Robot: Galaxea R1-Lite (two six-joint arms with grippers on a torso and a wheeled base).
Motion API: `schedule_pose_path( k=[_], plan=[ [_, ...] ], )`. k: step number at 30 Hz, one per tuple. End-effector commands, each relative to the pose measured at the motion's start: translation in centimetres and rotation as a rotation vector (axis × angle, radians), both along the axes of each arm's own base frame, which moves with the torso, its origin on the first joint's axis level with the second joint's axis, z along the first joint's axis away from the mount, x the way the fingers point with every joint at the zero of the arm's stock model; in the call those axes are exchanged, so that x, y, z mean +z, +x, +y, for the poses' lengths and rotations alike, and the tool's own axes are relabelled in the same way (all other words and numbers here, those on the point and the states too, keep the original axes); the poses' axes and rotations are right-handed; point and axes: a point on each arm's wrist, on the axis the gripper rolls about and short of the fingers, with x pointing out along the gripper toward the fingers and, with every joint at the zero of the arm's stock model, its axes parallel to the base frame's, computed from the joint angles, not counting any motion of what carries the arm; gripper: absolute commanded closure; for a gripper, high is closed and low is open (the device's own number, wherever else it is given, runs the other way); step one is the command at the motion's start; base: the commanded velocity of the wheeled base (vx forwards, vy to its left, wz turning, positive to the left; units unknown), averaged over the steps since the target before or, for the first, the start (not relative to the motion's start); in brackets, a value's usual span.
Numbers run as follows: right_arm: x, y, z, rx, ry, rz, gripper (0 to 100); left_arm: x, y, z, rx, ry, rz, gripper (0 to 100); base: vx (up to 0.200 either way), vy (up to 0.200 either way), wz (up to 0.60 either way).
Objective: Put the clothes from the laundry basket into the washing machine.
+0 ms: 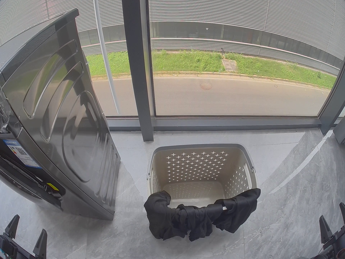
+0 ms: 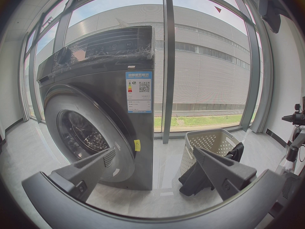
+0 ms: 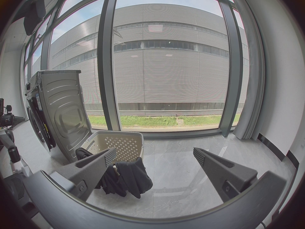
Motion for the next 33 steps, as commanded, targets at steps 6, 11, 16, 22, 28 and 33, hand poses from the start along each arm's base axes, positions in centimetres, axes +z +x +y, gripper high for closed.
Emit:
schedule_pose_path(
  k=[6, 11, 16, 22, 28, 33],
  plan=[
    [-0.50, 0.06, 0.00, 0.002, 0.000, 0.008, 0, -0.53, -0.01, 0.00, -0.001, 0.000, 0.000, 0, 0.000, 0.000, 0.00],
    [-0.50, 0.06, 0.00, 0.000, 0.000, 0.008, 0, -0.53, -0.01, 0.00, 0.001, 0.001, 0.000, 0, 0.000, 0.000, 0.00],
    [-0.50, 0.06, 0.00, 0.002, 0.000, 0.008, 0, -0.53, -0.01, 0.00, 0.002, 0.000, 0.000, 0, 0.000, -0.200, 0.00],
    [-0.50, 0.06, 0.00, 0.002, 0.000, 0.008, 0, -0.53, -0.01, 0.00, -0.001, 0.001, 0.000, 0, 0.000, -0.133, 0.00],
    [-0.50, 0.06, 0.00, 0.000, 0.000, 0.008, 0, -0.53, -0.01, -0.01, -0.002, 0.003, 0.000, 0, 0.000, 0.000, 0.00],
    [-0.50, 0.06, 0.00, 0.002, 0.000, 0.008, 0, -0.55, -0.01, 0.00, -0.001, 0.006, 0.001, 0, 0.000, 0.000, 0.00]
  ],
)
